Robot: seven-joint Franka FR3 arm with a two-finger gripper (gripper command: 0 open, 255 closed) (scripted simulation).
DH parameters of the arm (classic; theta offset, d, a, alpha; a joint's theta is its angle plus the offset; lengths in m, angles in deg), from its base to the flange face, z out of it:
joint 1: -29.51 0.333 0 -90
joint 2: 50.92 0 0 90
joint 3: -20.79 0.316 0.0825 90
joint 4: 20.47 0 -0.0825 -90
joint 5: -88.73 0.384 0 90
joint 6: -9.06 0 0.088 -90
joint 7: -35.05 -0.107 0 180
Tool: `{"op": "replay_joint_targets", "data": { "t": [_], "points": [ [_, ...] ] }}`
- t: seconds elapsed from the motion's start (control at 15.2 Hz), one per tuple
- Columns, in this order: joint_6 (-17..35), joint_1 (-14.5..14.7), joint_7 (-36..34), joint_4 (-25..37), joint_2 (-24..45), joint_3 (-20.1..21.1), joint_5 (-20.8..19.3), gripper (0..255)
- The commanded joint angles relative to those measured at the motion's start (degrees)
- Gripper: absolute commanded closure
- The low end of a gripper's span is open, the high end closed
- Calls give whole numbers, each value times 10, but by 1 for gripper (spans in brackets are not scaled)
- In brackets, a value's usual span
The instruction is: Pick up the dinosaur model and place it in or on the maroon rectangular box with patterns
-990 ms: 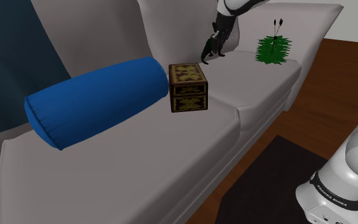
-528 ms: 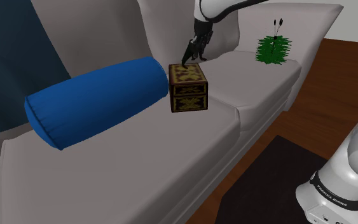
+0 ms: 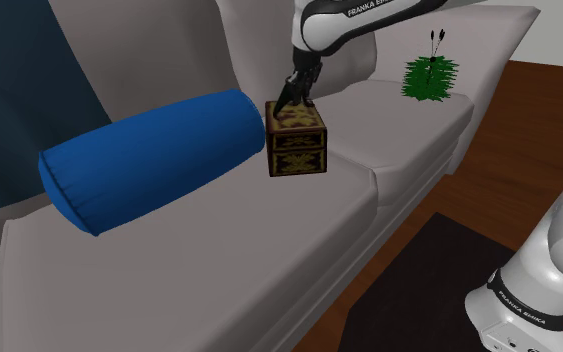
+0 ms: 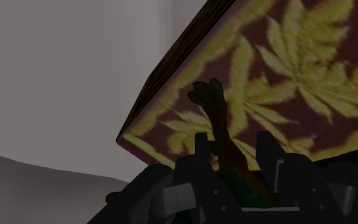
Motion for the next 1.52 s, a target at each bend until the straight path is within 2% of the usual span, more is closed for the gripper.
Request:
{"op": "replay_joint_targets", "data": {
  "t": [0.0, 0.53, 0.59, 0.92, 1.19, 1.45],
  "points": [
    [14, 0, -4, -10, 4, 0, -3, 255],
    [14, 0, -4, -10, 4, 0, -3, 255],
    [14, 0, -4, -11, 3, 0, -3, 0],
    [14, 0, -4, -10, 4, 0, -3, 0],
    [-46, 6, 0, 16, -29, 5, 4, 0],
    [-46, 6, 0, 16, -29, 5, 4, 0]
  ]
}}
